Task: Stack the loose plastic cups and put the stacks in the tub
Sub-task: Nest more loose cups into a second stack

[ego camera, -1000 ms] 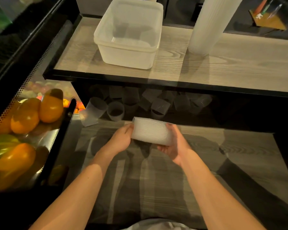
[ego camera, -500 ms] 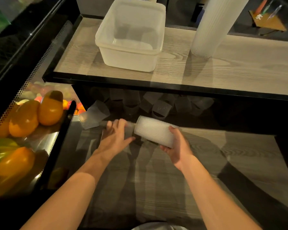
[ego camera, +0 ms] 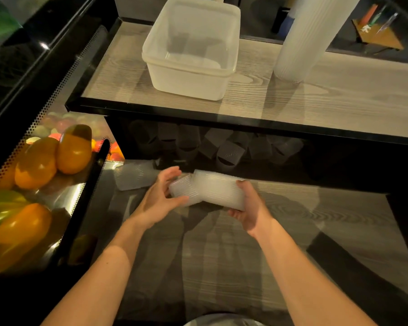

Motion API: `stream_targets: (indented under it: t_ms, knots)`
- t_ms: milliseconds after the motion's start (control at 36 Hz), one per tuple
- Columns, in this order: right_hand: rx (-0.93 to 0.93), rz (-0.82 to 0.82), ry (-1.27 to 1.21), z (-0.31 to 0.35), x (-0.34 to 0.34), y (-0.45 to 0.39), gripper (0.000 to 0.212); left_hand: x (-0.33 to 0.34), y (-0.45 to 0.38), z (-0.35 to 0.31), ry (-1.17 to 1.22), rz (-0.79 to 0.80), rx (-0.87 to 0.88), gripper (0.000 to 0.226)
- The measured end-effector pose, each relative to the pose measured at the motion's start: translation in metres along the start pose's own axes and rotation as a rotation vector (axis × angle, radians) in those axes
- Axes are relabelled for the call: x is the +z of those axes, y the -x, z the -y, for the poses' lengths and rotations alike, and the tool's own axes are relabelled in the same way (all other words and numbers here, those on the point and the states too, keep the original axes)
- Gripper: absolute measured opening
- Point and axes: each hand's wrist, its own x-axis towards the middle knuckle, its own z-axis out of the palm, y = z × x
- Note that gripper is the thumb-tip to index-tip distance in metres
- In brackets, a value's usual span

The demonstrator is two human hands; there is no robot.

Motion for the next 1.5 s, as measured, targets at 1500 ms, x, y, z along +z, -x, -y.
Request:
stream_targets:
  t_ms: [1500]
  knots:
    - [0.003,0.142,0.078,-0.014,0.000,-0.006,0.036,0.012,0.004,0.002,0.079,-0.041,-0.099,0.038]
